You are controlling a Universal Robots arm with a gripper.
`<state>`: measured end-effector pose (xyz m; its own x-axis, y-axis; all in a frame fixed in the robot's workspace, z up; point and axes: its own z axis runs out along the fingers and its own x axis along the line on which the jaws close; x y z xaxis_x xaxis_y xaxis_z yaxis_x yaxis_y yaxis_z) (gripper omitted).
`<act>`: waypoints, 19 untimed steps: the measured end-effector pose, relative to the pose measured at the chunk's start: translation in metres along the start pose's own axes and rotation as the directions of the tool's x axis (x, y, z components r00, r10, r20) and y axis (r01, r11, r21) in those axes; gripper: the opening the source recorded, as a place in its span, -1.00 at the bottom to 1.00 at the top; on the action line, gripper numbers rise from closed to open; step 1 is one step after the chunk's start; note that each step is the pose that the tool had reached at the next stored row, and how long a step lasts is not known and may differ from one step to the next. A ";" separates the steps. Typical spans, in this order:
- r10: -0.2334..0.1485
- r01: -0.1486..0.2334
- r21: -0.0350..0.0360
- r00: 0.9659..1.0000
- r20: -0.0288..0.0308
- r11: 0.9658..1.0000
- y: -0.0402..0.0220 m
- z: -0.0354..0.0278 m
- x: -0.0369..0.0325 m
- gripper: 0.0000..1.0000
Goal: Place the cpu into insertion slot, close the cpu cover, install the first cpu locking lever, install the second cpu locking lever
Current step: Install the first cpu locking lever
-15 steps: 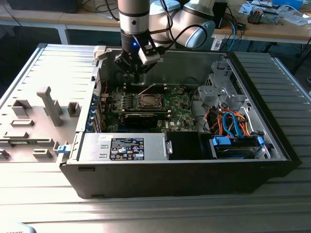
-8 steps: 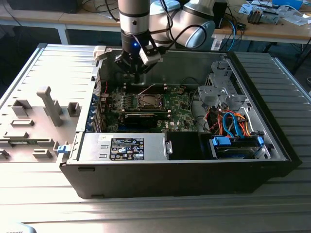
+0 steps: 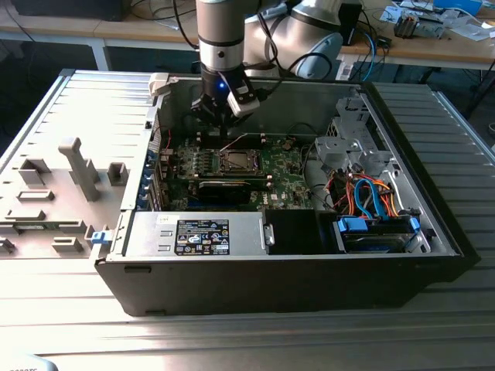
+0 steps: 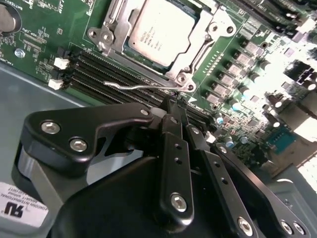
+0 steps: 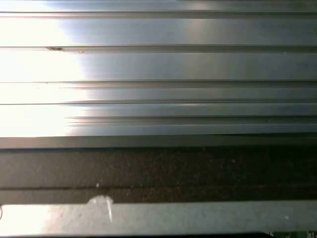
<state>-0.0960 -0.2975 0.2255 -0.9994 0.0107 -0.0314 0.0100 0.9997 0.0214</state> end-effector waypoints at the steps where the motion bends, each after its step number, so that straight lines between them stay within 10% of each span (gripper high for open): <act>1: 0.000 0.000 0.000 1.000 0.000 1.000 0.0003 0.0016 -0.0002 -0.79; 19: 0.000 0.000 0.004 1.000 0.000 1.000 0.0003 0.0133 -0.0230 -0.79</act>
<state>-0.0725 -0.2972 0.2129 -0.9995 0.0107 -0.0314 0.0101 0.9998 0.0178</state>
